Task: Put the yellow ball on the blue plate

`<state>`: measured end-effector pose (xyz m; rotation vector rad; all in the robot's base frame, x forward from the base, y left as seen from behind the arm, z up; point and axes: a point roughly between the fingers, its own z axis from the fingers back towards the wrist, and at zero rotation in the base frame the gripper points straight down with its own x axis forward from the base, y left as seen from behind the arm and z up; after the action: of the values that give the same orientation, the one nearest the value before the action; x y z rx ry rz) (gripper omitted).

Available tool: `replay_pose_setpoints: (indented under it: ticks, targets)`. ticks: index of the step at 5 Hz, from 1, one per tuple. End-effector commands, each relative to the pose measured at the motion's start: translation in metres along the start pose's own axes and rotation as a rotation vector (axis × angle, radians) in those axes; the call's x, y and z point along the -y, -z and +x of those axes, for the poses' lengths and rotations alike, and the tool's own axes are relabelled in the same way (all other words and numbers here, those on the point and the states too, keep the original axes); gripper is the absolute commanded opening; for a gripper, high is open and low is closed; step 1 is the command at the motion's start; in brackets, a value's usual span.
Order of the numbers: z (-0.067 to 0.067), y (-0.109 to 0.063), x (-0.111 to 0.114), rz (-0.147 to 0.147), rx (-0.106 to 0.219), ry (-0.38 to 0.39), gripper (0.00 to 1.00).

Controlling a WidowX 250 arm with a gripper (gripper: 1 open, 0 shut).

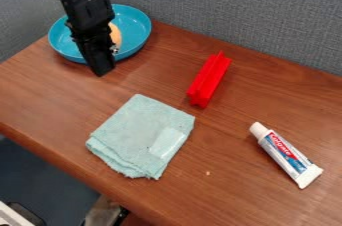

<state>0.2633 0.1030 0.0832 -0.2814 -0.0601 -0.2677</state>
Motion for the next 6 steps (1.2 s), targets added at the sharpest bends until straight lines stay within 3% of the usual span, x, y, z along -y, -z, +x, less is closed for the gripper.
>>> replay_pose_setpoints:
  ticks: [1,6]
  targets:
    - [0.0043,-0.0157,-0.0062,0.03,0.056,0.007,0.0]
    - [-0.0054,-0.0134,-0.004,-0.008,0.056,-0.026,0.0]
